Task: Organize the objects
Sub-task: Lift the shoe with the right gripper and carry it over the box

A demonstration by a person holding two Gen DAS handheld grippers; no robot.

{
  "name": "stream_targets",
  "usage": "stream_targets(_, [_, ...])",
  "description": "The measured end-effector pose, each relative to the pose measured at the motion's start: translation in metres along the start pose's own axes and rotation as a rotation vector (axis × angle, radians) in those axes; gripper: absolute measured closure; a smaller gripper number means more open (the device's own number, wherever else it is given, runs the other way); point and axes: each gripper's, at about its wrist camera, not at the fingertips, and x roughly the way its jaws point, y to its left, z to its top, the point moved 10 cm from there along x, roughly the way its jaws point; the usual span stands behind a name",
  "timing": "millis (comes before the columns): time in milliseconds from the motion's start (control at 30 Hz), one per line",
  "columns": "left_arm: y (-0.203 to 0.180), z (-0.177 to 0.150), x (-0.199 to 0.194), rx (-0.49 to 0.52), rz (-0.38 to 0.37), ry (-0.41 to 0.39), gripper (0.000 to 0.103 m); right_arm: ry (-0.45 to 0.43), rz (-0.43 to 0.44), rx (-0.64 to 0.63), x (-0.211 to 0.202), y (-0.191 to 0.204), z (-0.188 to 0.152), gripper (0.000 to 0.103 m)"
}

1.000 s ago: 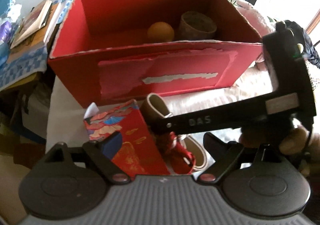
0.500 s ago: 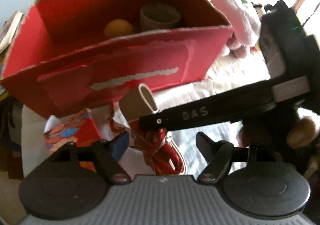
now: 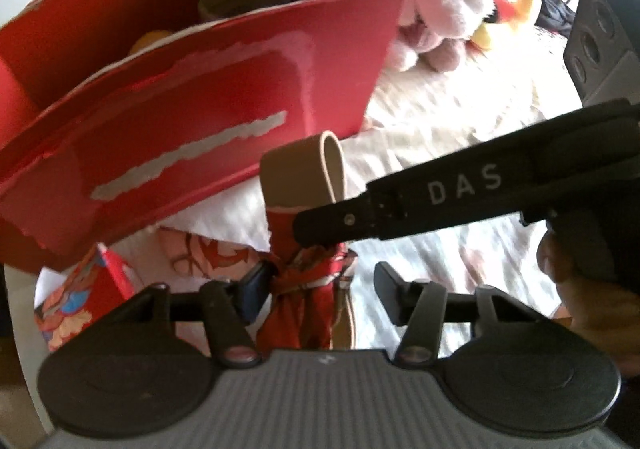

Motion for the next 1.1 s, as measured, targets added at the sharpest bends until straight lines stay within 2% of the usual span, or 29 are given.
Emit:
stream_targets(267, [-0.023,0.009,-0.020,0.084,-0.106,-0.055,0.058,-0.106,-0.046,-0.011,-0.035,0.002,0.001,0.081])
stream_targets(400, [-0.031,0.020,-0.044,0.134,-0.151,-0.114,0.058,-0.168,-0.058,-0.017,-0.057,0.009,0.001,0.081])
stream_targets(600, [-0.036,0.044,-0.086,0.185,-0.186,-0.232,0.058,-0.276,-0.076,-0.098,-0.091,0.039,0.015,0.081])
stream_targets(833, [-0.006,0.092,-0.138,0.158,-0.189,-0.396,0.058,-0.373,-0.033,-0.210,-0.106,0.093,0.057,0.081])
stream_targets(933, [0.018,0.115,-0.156,0.116,-0.166,-0.460,0.058,-0.398,0.000,-0.258,-0.106,0.116,0.078,0.081])
stream_targets(1100, [0.061,0.129,-0.171,0.058,-0.099,-0.516,0.058,-0.404,0.042,-0.316,-0.084,0.152,0.104,0.081])
